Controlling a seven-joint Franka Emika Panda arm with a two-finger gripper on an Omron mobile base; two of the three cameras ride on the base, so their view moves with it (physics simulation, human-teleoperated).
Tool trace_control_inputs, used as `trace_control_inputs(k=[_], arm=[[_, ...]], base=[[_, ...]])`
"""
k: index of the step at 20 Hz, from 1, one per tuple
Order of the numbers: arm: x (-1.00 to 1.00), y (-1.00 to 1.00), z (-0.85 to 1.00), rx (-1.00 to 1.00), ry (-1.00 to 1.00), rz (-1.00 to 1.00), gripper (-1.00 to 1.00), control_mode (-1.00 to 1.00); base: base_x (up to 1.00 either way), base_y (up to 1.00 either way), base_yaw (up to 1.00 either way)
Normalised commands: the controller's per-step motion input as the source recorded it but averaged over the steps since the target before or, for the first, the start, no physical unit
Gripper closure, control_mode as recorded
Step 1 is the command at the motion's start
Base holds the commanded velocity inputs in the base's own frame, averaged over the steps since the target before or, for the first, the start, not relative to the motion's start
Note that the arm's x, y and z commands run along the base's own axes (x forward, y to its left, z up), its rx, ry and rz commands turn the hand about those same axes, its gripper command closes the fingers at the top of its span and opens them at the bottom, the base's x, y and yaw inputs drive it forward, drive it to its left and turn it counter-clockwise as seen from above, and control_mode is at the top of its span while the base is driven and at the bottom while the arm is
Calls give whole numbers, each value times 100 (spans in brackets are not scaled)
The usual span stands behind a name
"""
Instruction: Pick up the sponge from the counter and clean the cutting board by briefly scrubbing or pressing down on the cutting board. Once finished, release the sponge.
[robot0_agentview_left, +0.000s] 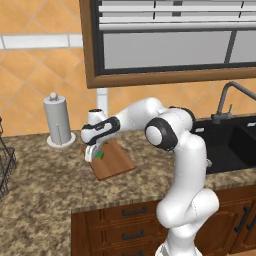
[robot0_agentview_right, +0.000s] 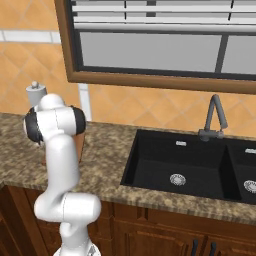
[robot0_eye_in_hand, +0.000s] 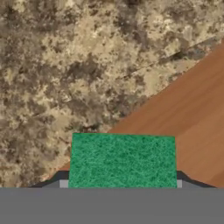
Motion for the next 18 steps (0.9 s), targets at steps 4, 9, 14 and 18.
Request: trace_control_inputs(k=[4,9,14,18], arm=[[-43,79,0,-11,-8,1,100,-100],[-61,18,-16,-1,-14,-4,100,-100],[-54,-38,-6,0,0,-1,100,-100],[-17,-62,0,4,0,2,100,-100]], base=[[0,0,0],[0,0,0],[0,0,0],[0,0,0]])
